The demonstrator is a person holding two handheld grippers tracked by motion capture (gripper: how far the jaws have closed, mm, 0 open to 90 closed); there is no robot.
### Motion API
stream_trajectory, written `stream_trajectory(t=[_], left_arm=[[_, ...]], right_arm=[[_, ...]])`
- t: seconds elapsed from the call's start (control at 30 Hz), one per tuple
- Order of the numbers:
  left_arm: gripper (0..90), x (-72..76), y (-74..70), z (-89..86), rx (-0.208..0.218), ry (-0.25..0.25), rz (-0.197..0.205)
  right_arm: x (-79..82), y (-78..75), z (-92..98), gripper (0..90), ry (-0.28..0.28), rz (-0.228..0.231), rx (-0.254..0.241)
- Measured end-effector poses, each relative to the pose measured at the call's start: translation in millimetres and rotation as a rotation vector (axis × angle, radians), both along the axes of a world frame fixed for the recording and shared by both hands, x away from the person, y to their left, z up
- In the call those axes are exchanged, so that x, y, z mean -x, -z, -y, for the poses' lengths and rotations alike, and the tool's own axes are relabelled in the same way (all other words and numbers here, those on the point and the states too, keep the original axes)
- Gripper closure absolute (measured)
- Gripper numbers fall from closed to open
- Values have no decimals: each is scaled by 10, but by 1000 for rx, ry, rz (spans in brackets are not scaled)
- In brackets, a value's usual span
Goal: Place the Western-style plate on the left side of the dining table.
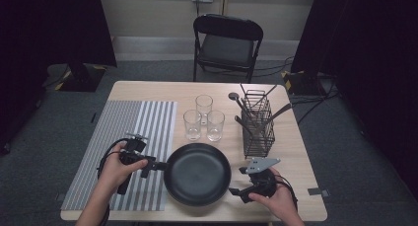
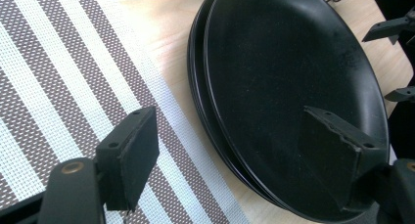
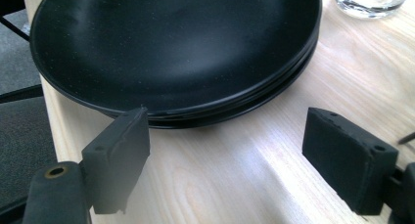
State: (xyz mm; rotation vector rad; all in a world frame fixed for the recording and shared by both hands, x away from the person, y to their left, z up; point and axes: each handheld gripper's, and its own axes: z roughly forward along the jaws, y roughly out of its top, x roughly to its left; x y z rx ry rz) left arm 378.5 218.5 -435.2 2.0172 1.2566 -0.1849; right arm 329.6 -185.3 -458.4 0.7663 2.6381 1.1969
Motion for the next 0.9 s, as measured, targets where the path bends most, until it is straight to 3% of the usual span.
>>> stream_trajectory(t=[0.27, 0.9], left_arm=[[228, -14, 23, 47, -30, 13, 4], [254, -28, 62, 94, -29, 13, -10]], right_arm=[[-23, -51, -49, 176, -10, 6, -7], [-43, -71, -205, 176, -40, 4, 21]])
